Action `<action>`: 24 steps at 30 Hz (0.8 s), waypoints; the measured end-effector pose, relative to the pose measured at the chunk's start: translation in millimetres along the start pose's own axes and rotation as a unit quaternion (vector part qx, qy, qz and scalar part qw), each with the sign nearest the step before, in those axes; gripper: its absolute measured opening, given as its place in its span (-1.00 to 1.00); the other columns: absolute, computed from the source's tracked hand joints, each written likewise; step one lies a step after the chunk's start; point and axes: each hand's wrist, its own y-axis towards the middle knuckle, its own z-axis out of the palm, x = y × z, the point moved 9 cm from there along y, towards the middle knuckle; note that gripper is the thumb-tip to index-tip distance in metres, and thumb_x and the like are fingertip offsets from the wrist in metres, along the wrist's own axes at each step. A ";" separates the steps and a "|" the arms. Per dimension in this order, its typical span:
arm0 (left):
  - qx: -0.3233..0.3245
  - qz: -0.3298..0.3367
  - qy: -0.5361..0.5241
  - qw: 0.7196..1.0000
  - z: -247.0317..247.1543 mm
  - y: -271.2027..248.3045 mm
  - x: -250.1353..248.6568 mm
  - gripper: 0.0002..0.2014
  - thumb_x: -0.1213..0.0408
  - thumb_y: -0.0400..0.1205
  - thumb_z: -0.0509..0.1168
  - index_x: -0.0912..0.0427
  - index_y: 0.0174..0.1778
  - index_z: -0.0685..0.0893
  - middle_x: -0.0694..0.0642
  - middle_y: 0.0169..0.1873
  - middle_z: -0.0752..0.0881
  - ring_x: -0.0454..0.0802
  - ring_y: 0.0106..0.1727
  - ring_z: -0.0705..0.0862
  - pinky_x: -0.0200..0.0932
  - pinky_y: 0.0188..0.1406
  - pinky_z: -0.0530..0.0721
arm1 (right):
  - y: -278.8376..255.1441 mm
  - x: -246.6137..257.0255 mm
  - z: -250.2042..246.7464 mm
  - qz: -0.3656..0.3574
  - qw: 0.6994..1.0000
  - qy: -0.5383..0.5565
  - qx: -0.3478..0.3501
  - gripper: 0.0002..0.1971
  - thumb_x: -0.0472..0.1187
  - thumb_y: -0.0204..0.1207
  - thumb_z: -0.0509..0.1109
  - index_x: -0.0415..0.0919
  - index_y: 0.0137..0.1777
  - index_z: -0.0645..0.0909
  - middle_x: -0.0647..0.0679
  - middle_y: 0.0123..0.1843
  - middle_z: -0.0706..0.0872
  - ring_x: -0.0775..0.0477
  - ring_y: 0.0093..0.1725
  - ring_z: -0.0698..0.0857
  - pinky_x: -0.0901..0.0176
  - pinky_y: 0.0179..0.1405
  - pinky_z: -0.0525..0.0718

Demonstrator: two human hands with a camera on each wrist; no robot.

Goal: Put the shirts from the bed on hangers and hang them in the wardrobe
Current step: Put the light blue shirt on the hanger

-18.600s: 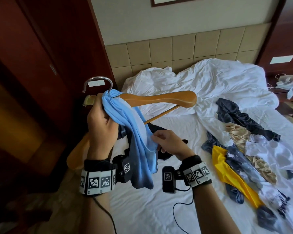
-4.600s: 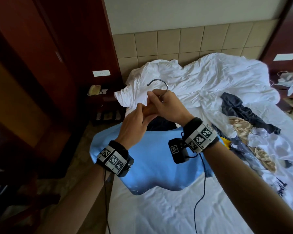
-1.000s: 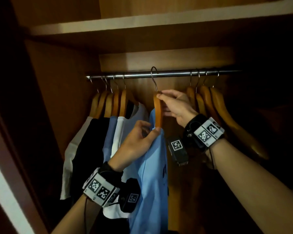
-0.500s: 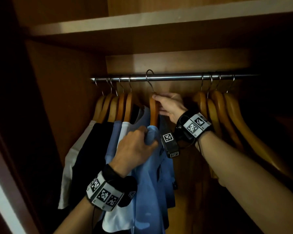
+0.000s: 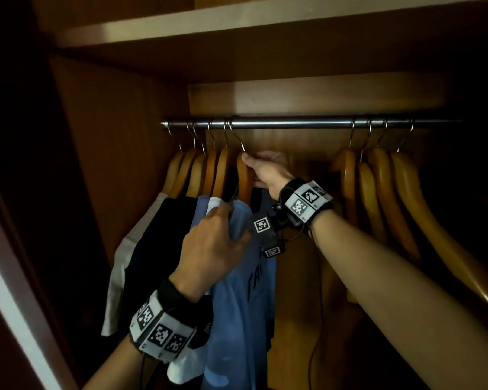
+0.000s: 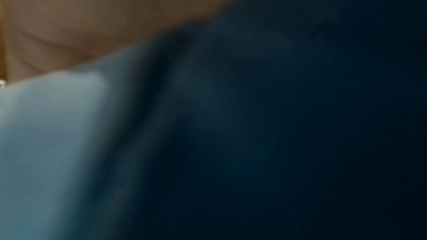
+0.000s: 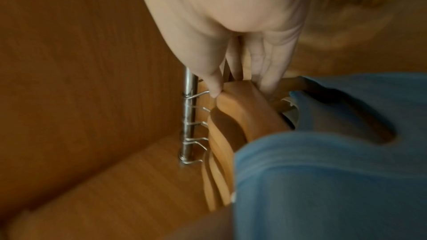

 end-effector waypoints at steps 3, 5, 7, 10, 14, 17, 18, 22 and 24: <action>0.005 0.002 0.018 1.000 -0.9 -1.5 0.6 -0.49 0.02 0.66 0.45 0.08 0.47 0.48 0.02 0.24 0.66 0.09 0.08 0.74 0.07 -0.05 0.72 | -3.1 3.8 7.6 -0.010 1.000 -0.020 0.007 -0.58 -0.11 0.65 0.59 -0.24 0.44 0.64 -0.19 0.32 0.78 -0.16 0.19 0.76 -0.18 0.25 0.81; -0.003 0.012 0.029 1.000 -4.0 -1.0 2.6 -0.53 0.08 0.65 0.44 0.11 0.42 0.49 0.07 0.22 0.66 0.11 0.04 0.74 0.12 -0.09 0.74 | -7.0 3.5 8.7 0.001 1.000 -0.016 0.013 -0.52 -0.11 0.65 0.59 -0.25 0.49 0.61 -0.23 0.39 0.75 -0.19 0.25 0.75 -0.15 0.19 0.83; -0.009 0.022 0.046 0.999 -5.3 -1.2 3.3 -0.54 0.11 0.66 0.41 0.14 0.44 0.49 0.11 0.21 0.67 0.13 0.06 0.73 0.09 -0.13 0.73 | -9.5 1.9 8.7 0.010 1.000 -0.010 0.020 -0.43 -0.11 0.63 0.61 -0.25 0.57 0.56 -0.22 0.46 0.71 -0.23 0.38 0.72 -0.01 0.00 0.81; -0.010 0.028 0.070 0.997 -1.5 -2.4 1.8 -0.49 0.11 0.71 0.36 0.20 0.54 0.45 0.18 0.28 0.67 0.16 0.21 0.69 -0.03 -0.04 0.66 | -11.4 0.8 9.0 0.003 1.000 -0.011 0.017 -0.52 -0.10 0.63 0.61 -0.25 0.48 0.65 -0.22 0.38 0.77 -0.23 0.33 0.76 -0.03 0.05 0.83; 0.016 0.024 0.112 0.993 6.1 -7.0 0.6 -0.34 0.04 0.75 0.30 0.28 0.70 0.27 0.26 0.52 0.51 0.26 0.49 0.55 0.11 0.31 0.59 | -14.2 -0.9 10.3 -0.028 0.999 -0.013 -0.010 -0.74 -0.06 0.65 0.59 -0.19 0.22 0.78 -0.09 0.09 0.81 -0.15 0.16 0.79 -0.24 0.35 0.77; 0.032 0.010 0.153 0.988 11.0 -13.7 1.1 -0.16 -0.01 0.73 0.27 0.23 0.81 -0.01 0.24 0.69 0.28 0.22 0.64 0.38 0.11 0.50 0.45 | -16.8 -1.4 16.4 -0.025 0.999 -0.035 -0.007 -0.57 -0.01 0.68 0.54 -0.22 0.45 0.69 -0.10 0.28 0.80 -0.12 0.22 0.77 -0.21 0.39 0.74; 0.030 0.011 0.158 0.987 11.5 -14.6 0.9 -0.14 0.00 0.74 0.24 0.21 0.82 -0.08 0.22 0.72 0.22 0.20 0.66 0.34 0.09 0.52 0.42 | -18.3 -1.4 18.4 -0.016 0.999 -0.037 -0.001 -0.51 0.01 0.69 0.53 -0.21 0.53 0.64 -0.16 0.38 0.78 -0.15 0.30 0.76 -0.23 0.41 0.73; 0.045 0.044 0.184 0.981 12.8 -14.8 -4.8 -0.13 -0.03 0.76 0.18 -0.04 0.83 -0.27 0.19 0.77 0.10 0.22 0.68 0.30 0.13 0.47 0.46 | -26.5 -3.8 22.9 0.025 0.997 -0.061 0.034 -0.37 0.00 0.75 0.45 -0.13 0.75 0.39 -0.18 0.65 0.57 -0.23 0.57 0.61 -0.21 0.56 0.61; 0.073 0.049 0.209 0.974 15.8 -15.9 -5.9 -0.18 -0.06 0.78 0.13 -0.11 0.83 -0.26 0.19 0.81 -0.03 0.24 0.74 0.21 0.16 0.52 0.41 | -35.5 -3.7 19.3 0.036 0.996 -0.059 0.057 -0.38 -0.07 0.75 0.46 -0.05 0.76 0.36 -0.15 0.66 0.57 -0.21 0.58 0.60 -0.14 0.51 0.62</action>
